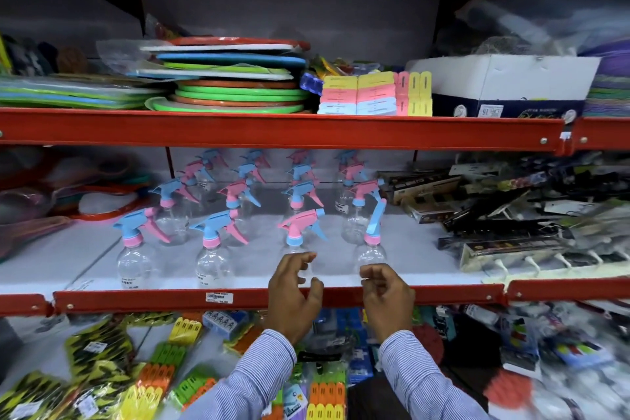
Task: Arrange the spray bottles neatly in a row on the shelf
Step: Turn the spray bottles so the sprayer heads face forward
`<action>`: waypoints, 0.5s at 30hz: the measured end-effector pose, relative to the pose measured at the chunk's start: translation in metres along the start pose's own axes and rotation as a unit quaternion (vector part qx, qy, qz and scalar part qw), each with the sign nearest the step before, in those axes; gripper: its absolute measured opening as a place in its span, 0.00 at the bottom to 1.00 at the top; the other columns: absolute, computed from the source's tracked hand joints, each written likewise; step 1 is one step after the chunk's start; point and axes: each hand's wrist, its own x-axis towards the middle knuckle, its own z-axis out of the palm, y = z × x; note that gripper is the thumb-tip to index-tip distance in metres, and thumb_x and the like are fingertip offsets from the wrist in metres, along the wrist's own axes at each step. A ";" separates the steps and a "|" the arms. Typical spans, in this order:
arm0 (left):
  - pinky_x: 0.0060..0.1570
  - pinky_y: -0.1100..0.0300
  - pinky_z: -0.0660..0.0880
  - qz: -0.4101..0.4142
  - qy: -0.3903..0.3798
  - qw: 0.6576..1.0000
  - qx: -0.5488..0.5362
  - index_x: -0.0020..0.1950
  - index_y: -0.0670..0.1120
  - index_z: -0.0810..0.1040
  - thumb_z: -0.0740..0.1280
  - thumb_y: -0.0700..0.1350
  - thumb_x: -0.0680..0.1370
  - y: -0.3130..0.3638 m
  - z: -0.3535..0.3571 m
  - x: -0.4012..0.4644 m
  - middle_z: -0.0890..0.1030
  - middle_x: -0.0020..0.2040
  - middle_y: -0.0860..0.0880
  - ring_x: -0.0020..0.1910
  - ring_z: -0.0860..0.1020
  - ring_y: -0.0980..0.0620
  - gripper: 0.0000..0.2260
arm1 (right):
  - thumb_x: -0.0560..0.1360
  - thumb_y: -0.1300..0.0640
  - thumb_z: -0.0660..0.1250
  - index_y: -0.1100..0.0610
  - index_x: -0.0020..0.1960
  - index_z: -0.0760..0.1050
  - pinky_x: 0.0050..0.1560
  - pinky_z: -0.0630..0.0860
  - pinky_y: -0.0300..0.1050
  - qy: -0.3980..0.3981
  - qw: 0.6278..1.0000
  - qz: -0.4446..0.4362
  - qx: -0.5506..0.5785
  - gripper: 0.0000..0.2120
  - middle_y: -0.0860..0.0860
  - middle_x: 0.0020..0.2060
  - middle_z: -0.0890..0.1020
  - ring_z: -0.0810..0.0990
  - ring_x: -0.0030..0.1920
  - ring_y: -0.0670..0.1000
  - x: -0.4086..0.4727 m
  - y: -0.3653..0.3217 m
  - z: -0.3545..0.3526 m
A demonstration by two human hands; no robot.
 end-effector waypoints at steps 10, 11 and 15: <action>0.61 0.53 0.76 -0.121 -0.072 0.989 -0.034 0.65 0.46 0.71 0.68 0.39 0.72 0.025 0.066 0.007 0.77 0.62 0.48 0.58 0.77 0.50 0.21 | 0.70 0.67 0.64 0.54 0.64 0.70 0.57 0.76 0.46 -0.132 0.987 0.082 0.027 0.23 0.53 0.60 0.77 0.77 0.59 0.53 0.062 0.029 -0.035; 0.61 0.53 0.76 -0.129 -0.075 0.988 -0.028 0.66 0.46 0.71 0.68 0.40 0.73 0.027 0.071 0.007 0.76 0.63 0.48 0.59 0.77 0.50 0.22 | 0.71 0.67 0.64 0.54 0.68 0.66 0.62 0.74 0.50 -0.180 0.979 0.097 0.025 0.26 0.53 0.64 0.74 0.74 0.63 0.54 0.067 0.029 -0.035; 0.57 0.59 0.74 -0.147 -0.075 0.986 -0.013 0.65 0.48 0.72 0.67 0.42 0.73 0.032 0.091 0.005 0.75 0.64 0.47 0.59 0.76 0.51 0.20 | 0.70 0.66 0.63 0.54 0.71 0.64 0.65 0.73 0.53 -0.281 0.956 0.077 -0.003 0.30 0.53 0.67 0.74 0.74 0.65 0.54 0.083 0.033 -0.035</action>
